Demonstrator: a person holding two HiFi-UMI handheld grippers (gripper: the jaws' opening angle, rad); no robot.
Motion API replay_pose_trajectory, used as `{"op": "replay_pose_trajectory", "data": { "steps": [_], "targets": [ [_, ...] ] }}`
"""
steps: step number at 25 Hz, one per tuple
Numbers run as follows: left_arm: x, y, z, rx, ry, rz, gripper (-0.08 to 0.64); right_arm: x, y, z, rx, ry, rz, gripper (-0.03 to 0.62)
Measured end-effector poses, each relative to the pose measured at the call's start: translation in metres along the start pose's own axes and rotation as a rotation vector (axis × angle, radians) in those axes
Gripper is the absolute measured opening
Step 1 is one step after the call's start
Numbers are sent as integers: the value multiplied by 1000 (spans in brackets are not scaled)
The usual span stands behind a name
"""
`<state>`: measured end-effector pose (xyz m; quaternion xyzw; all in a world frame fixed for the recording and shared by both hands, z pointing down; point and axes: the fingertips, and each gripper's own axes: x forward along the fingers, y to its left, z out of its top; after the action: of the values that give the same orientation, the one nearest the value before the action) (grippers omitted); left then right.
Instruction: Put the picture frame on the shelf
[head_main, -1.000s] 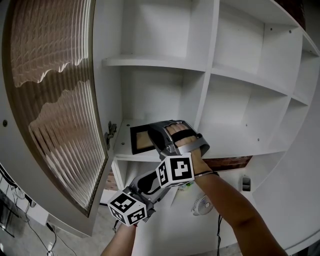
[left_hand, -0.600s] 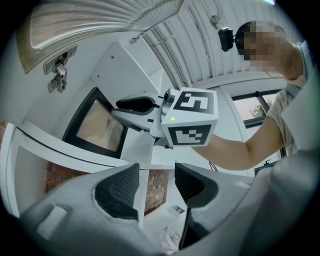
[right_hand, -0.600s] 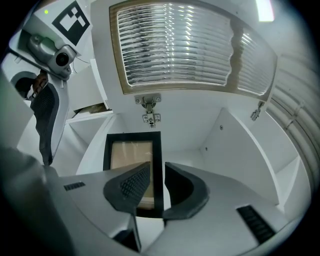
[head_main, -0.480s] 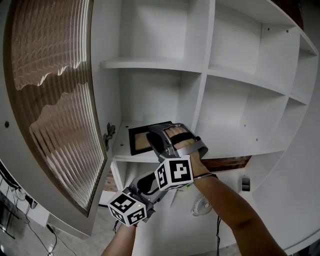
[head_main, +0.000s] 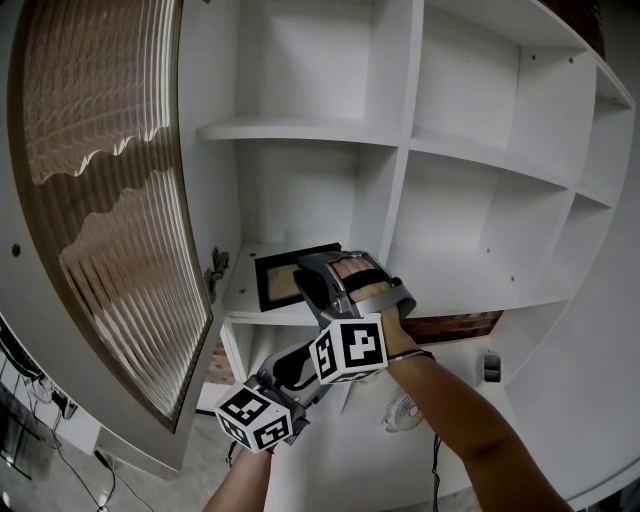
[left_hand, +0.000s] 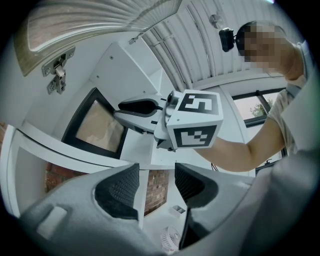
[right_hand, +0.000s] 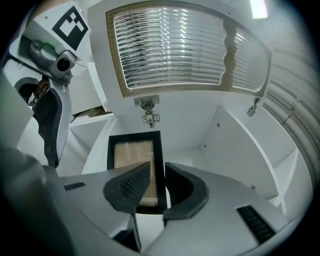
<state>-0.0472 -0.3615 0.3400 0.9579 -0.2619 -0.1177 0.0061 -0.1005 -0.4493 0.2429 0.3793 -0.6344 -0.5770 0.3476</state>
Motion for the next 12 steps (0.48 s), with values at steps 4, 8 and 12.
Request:
{"op": "replay_pose_trajectory", "data": {
  "steps": [4, 8, 12],
  "targets": [
    [1, -1, 0, 3, 2, 1, 227, -4, 0, 0, 13, -3, -2, 98],
    [0, -2, 0, 2, 0, 6, 227, -9, 2, -3, 38, -5, 4, 98],
    [0, -2, 0, -1, -4, 13, 227, -16, 2, -6, 129, -18, -4, 97]
  ]
}}
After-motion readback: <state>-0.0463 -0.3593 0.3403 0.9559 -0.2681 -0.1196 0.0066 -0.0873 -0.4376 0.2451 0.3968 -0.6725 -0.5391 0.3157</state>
